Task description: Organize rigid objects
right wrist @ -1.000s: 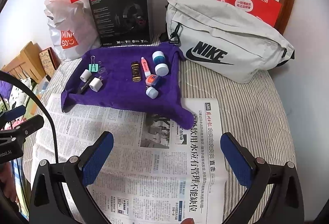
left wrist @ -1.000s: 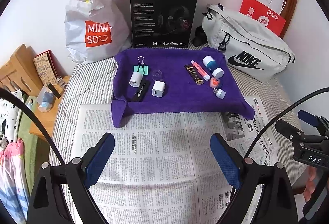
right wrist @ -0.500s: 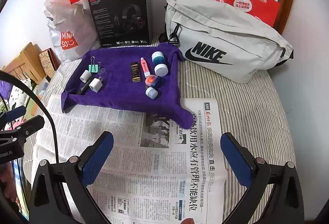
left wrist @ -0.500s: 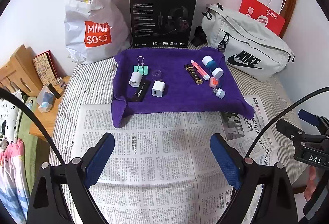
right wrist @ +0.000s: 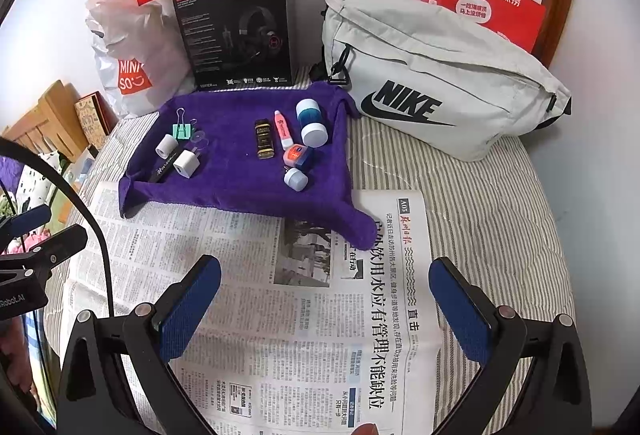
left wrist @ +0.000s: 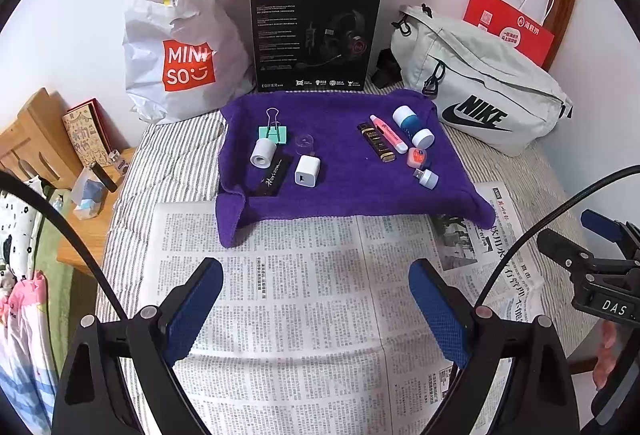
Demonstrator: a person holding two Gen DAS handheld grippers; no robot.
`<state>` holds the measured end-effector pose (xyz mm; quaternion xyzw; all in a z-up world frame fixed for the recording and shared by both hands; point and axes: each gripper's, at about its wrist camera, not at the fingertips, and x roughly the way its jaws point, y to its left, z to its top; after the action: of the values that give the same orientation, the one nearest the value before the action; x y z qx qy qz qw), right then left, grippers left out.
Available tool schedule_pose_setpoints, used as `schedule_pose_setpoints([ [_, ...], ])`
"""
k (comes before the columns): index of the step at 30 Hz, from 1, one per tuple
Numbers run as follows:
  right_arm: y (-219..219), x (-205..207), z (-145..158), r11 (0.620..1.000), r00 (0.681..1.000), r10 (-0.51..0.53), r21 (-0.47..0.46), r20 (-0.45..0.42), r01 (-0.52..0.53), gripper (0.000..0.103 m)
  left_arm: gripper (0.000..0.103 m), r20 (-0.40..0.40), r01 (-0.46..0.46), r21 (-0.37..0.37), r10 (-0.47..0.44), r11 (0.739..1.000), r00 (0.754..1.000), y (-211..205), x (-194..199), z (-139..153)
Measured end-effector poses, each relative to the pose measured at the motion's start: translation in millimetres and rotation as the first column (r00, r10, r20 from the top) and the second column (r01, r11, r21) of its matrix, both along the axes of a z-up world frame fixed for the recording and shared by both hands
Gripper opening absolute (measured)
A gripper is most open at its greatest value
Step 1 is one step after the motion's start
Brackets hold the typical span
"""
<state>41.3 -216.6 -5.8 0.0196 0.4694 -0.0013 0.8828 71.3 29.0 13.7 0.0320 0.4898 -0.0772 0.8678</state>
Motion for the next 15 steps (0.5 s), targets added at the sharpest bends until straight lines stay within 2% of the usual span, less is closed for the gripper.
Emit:
schedule_pose_setpoints([
  [15,0.8,0.3,1.1,1.0,1.0,0.002,-0.009,0.002,-0.002,0.102,0.094,-0.008,0.009,0.001,-0.009,1.0,1.0,1.2,0.1,-1.7],
])
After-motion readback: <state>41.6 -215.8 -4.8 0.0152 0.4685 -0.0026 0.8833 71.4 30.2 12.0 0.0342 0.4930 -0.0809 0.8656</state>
